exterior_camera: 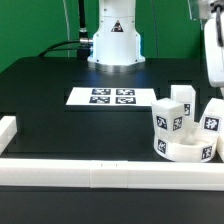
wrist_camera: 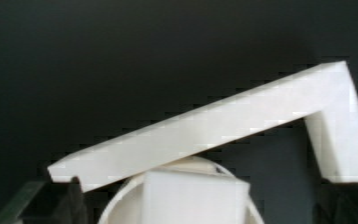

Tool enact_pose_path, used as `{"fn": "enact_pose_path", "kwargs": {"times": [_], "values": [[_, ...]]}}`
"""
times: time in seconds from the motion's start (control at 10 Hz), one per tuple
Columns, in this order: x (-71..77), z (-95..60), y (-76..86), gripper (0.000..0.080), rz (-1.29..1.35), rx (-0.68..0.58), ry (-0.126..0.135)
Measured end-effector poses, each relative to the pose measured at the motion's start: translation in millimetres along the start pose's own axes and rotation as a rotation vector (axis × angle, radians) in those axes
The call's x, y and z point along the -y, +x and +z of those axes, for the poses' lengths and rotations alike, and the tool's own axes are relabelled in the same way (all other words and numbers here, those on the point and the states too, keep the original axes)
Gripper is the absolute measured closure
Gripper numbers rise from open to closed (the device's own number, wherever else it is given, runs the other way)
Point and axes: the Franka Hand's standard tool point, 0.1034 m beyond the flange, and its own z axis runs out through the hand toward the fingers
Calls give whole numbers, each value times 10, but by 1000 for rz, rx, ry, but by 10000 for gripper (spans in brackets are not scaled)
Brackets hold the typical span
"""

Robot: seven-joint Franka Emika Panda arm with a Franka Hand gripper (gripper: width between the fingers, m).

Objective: Assemble stool

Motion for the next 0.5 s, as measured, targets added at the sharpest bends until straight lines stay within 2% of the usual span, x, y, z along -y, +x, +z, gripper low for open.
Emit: {"fn": "enact_pose_path", "kwargs": {"times": [0.1, 0.5], "values": [[18, -61, -43, 150, -3, 8, 8], [0, -21, -25, 150, -9, 4, 3]]}}
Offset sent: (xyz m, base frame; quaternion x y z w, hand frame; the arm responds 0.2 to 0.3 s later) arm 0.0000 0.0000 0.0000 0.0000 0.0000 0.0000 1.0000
